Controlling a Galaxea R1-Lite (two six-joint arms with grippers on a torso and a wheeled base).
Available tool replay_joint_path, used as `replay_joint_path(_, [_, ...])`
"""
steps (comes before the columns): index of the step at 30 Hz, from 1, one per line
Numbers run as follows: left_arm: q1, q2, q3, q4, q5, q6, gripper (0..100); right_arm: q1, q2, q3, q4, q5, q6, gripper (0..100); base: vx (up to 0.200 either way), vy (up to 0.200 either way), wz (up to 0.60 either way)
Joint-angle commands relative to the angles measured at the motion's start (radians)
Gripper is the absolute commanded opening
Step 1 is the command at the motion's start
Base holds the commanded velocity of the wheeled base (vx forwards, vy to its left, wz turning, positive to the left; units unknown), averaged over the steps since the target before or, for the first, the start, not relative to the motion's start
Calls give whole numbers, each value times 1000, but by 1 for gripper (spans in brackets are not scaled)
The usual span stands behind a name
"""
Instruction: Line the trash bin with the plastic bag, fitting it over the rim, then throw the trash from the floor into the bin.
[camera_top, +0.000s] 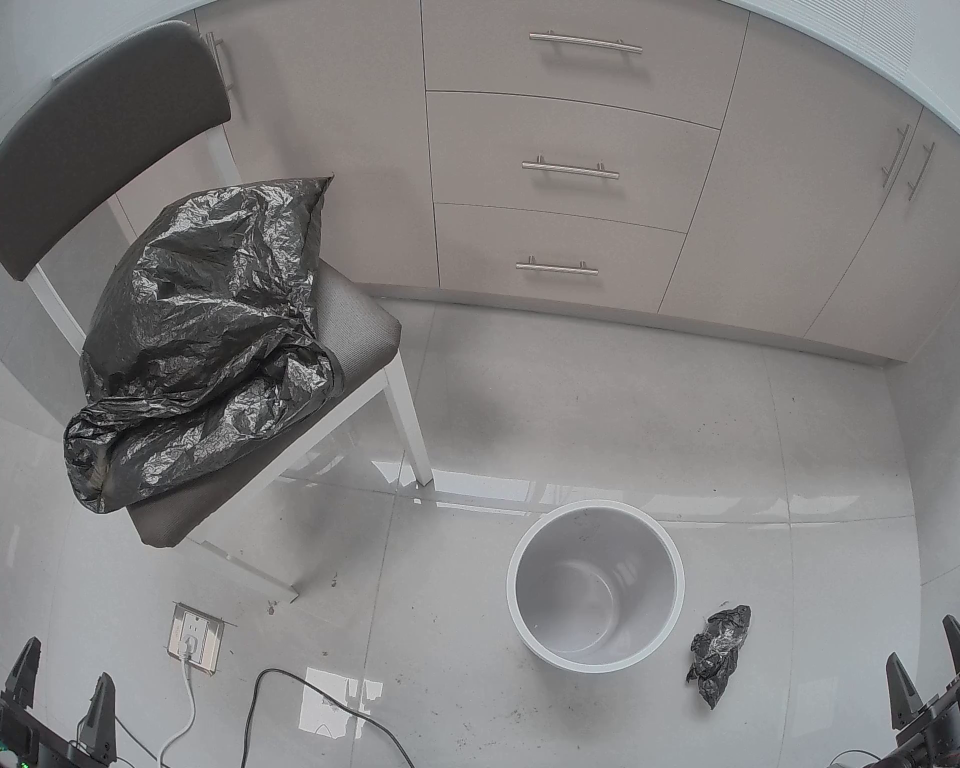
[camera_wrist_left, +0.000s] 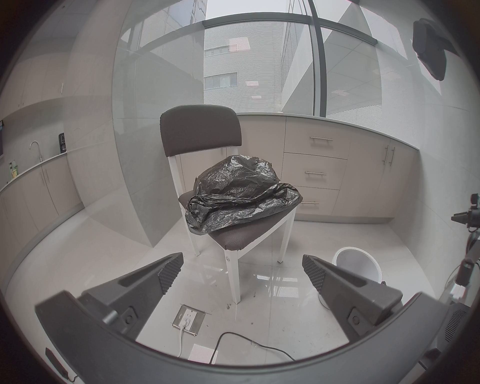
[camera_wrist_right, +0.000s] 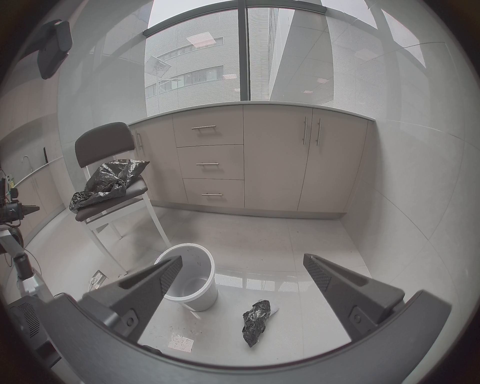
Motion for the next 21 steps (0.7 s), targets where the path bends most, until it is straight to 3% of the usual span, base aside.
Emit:
replay_joint_path(1, [0, -16, 15, 0, 0, -4, 100, 1, -16, 16, 0, -1, -1, 100, 0, 0, 0])
replay_joint_path(5, [2, -16, 2, 0, -3, -2, 100, 1, -16, 16, -2, -1, -1, 100, 0, 0, 0])
replay_joint_path(8, [-46, 157, -289, 22, -12, -149, 100, 1, -12, -13, -25, -1, 16, 100, 0, 0, 0])
replay_joint_path(10, [-87, 238, -363, 34, -14, -175, 100, 18, 61, -209, -85, 18, 154, 100, 0, 0, 0])
replay_joint_path(11, [-122, 286, -392, 33, -14, -156, 100, 47, 209, -461, -102, 22, 345, 100, 0, 0, 0])
replay_joint_path(12, [-122, 286, -392, 33, -14, -156, 100, 47, 209, -461, -102, 22, 345, 100, 0, 0, 0])
replay_joint_path(13, [-156, 341, -392, 30, -15, -122, 100, 62, 363, -723, -79, 25, 440, 100, 0, 0, 0])
replay_joint_path(15, [-175, 396, -378, 22, -15, -106, 100, 87, 498, -831, -16, 44, 345, 100, 0, 0, 0])
replay_joint_path(18, [-184, 455, -354, -21, -11, -129, 100, 102, 582, -798, 7, 70, 268, 100, 0, 0, 0])
replay_joint_path(20, [-176, 508, -289, -99, -6, -180, 100, 156, 731, -663, -135, 110, 283, 100, 0, 0, 0])
replay_joint_path(21, [-175, 527, -265, -119, -3, -172, 100, 200, 812, -588, -304, 111, 349, 100, 0, 0, 0])
